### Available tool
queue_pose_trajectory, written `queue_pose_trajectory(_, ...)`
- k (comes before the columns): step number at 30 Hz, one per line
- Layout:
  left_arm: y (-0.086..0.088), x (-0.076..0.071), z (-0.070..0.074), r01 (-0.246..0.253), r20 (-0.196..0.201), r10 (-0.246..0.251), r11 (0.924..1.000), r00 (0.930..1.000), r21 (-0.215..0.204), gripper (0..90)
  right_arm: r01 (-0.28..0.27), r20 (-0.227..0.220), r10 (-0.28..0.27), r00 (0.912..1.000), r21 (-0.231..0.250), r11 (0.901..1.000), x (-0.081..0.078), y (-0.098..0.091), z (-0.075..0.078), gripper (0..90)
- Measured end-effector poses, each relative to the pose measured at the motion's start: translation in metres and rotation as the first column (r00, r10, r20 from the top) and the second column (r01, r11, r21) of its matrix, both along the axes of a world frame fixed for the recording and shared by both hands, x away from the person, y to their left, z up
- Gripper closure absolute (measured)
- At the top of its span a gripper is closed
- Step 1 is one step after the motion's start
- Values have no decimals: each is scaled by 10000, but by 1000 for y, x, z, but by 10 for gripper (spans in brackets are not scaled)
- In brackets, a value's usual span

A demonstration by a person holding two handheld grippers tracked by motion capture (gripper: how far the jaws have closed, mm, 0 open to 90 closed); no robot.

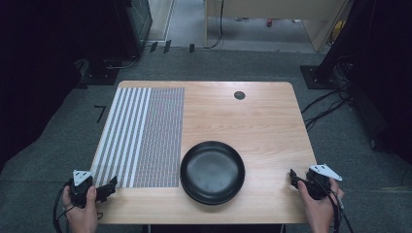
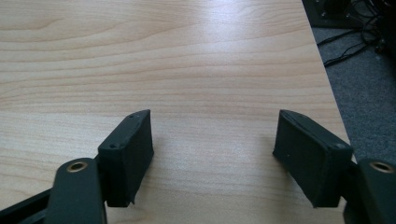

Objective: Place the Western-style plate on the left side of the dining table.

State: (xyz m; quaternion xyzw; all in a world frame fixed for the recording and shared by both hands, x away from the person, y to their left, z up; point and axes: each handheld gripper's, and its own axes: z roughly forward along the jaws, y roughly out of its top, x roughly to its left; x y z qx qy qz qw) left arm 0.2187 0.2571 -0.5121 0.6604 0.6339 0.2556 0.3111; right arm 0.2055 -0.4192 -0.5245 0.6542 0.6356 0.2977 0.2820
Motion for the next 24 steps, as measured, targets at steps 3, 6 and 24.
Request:
queue_pose_trajectory(3,-3,0,6,-182,139,182,9998,9997,8,84,-111,-51,111,9999,-2,9999,1,1,0,223)
queue_pose_trajectory(6,-11,2,11,-105,215,107,9999,9997,-85,84,26,-98,-26,9999,-4,10000,2,2,0,202)
queue_pose_trajectory(24,-59,7,18,906,224,-897,9950,9957,-419,84,156,33,-158,9999,392,9991,-1,8,6,222)
